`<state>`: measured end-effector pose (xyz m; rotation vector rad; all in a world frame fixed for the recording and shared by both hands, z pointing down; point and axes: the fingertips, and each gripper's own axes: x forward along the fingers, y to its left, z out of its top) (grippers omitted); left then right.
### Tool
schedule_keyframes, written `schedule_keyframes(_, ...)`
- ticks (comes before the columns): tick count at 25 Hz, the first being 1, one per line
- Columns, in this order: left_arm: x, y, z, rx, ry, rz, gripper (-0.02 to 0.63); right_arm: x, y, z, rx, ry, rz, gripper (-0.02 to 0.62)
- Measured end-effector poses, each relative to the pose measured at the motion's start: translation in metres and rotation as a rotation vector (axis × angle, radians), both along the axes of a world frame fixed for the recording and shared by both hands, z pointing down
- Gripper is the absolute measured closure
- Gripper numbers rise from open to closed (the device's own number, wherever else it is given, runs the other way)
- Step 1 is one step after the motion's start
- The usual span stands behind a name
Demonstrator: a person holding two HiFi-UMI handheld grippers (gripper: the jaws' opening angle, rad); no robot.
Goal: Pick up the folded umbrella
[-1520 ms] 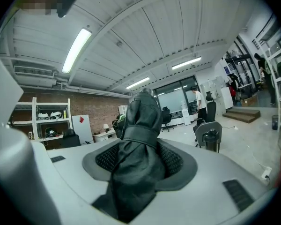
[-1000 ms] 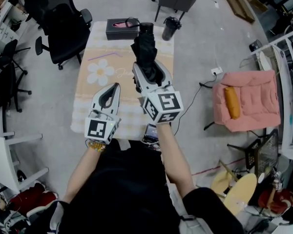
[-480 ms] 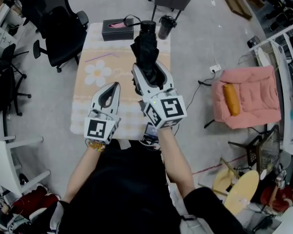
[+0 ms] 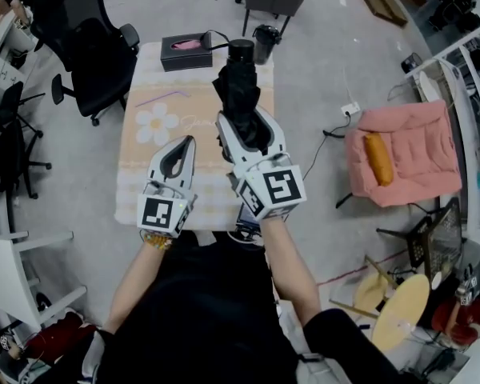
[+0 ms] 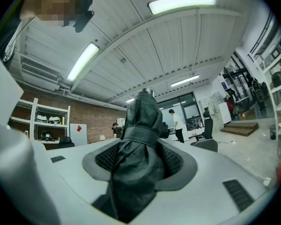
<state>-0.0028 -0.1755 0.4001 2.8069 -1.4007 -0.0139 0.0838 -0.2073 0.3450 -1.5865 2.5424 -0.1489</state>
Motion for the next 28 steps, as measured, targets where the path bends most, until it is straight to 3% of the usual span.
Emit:
schedule_keyframes(6, -0.001, -0.006, -0.001, -0.026, -0.031, -0.009, 0.592, 0.000, 0.005, -0.001, 0.031, 0.005, -0.010, 0.376)
schedule_keyframes(28, 0.014, 0.004, 0.007, -0.016, -0.020, 0.002, 0.592, 0.009, 0.035, 0.016, 0.061, -0.007, -0.022, 0.374)
